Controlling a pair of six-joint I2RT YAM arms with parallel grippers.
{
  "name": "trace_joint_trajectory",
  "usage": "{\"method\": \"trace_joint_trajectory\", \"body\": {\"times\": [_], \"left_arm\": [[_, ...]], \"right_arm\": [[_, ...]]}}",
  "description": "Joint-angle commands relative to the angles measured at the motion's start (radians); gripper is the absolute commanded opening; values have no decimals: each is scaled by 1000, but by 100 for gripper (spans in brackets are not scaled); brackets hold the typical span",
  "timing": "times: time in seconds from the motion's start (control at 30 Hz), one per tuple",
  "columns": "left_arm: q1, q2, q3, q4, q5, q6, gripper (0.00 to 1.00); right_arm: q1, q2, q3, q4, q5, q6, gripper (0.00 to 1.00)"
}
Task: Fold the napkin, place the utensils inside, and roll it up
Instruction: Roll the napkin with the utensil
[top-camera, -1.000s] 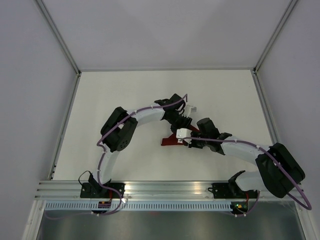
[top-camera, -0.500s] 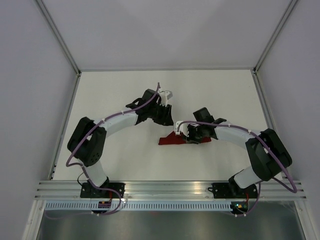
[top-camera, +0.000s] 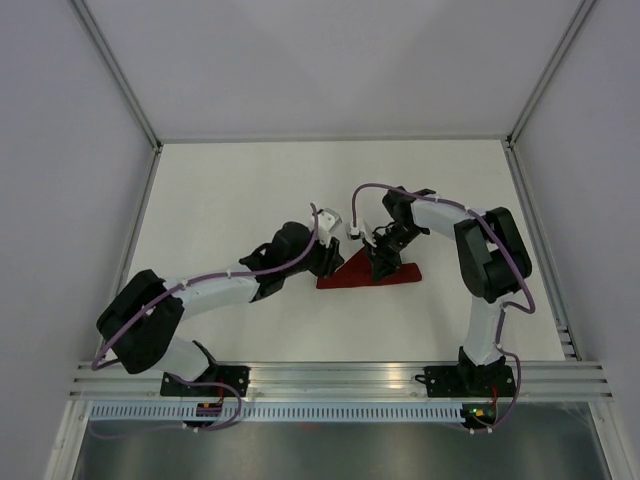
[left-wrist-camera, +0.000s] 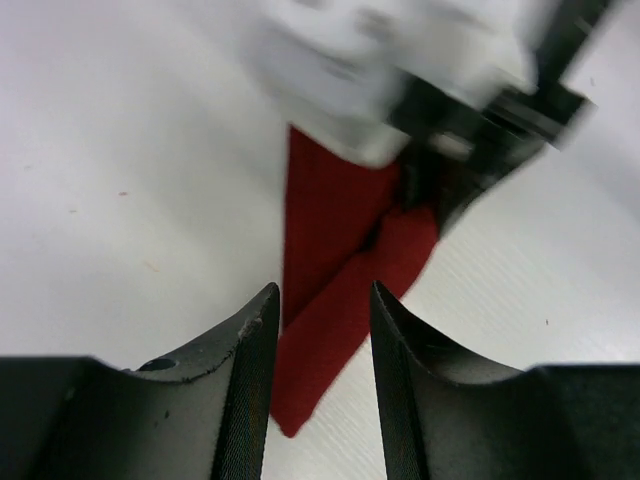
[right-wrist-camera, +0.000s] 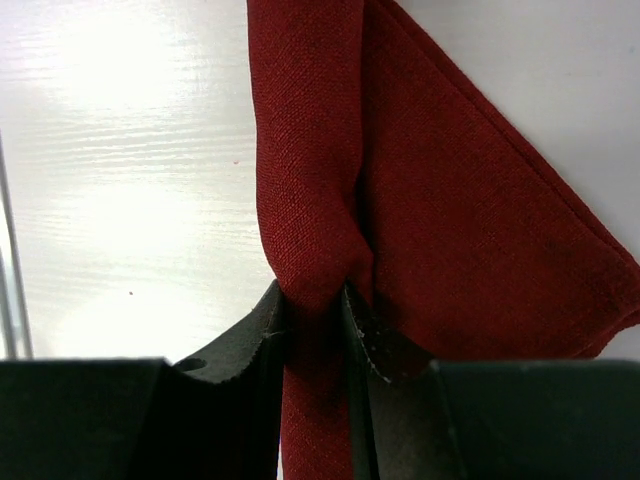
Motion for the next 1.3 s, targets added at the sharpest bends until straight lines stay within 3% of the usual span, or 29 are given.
{"method": "trace_joint_trajectory", "body": {"times": [0.0, 0.2, 0.47, 0.87, 0.93, 1.0, 1.1, 1.27], "left_arm": [[-144, -26, -53, 172, -154, 224, 47], [-275, 80, -41, 219, -216, 422, 51], [-341, 261, 53, 172, -247, 628, 54], [-347, 399, 126, 142, -250, 705, 55], [-346, 414, 140, 95, -227, 696, 49], [-346, 430, 162, 41, -201, 682, 36], [-343, 448, 202, -31, -160, 657, 6], [-327, 459, 212, -97, -94, 624, 2]], "right_arm": [[-1, 144, 57, -171, -22, -94, 27], [-18, 243, 161, -239, -16, -97, 27], [-18, 295, 207, -249, -2, -74, 28], [-21, 326, 220, -234, 12, -50, 27], [-21, 324, 218, -231, 14, -50, 28], [-20, 320, 216, -222, 12, -40, 29], [-23, 306, 206, -191, 10, -11, 37], [-35, 249, 167, -129, 12, 35, 68]]}}
